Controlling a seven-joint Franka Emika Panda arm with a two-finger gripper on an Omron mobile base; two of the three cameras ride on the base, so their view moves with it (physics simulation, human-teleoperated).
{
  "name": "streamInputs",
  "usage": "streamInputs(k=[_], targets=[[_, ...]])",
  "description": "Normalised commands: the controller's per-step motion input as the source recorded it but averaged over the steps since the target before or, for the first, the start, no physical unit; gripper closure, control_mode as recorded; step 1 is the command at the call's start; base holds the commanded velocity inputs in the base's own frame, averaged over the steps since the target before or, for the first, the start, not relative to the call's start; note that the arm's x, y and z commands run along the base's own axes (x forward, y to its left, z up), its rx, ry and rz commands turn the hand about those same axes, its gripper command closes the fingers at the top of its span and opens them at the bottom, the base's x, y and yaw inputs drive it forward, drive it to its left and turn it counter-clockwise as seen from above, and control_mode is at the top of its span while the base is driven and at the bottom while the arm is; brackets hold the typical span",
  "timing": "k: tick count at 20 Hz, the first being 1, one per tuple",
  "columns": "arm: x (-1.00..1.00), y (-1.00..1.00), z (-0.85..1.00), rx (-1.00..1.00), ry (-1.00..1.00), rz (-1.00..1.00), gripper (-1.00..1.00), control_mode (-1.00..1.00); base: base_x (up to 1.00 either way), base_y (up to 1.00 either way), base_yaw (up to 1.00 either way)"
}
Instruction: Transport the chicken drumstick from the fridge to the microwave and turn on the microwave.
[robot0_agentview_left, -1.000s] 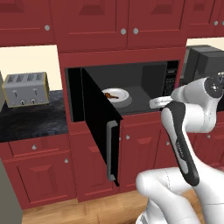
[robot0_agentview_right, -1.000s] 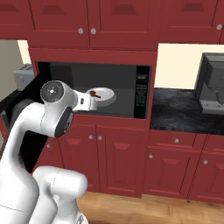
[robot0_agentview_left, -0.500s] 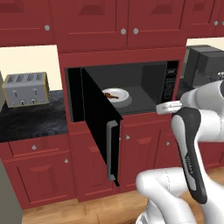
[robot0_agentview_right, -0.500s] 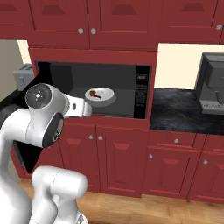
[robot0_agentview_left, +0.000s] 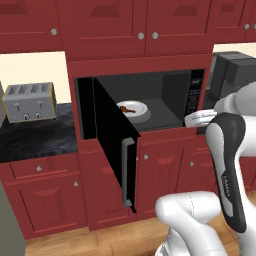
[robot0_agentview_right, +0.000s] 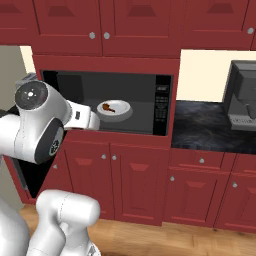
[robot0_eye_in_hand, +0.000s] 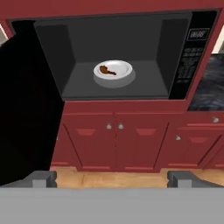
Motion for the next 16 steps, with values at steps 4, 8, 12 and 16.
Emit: streamInputs(k=[4, 8, 12, 16], targets=[[-0.44, 0.02, 0.05, -0.01, 0.0, 0.0, -1.0, -1.0, 0.0, 0.0, 0.0], [-0.39, 0.12, 0.03, 0.0, 0.0, 0.0, -1.0, -1.0, 0.0, 0.0, 0.0], [-0.32, 0.16, 0.22, 0.0, 0.0, 0.0, -1.0, -1.0, 0.0, 0.0, 0.0], [-0.26, 0.12, 0.35, 0.0, 0.03, 0.0, -1.0, -1.0, 0.0, 0.0, 0.0]])
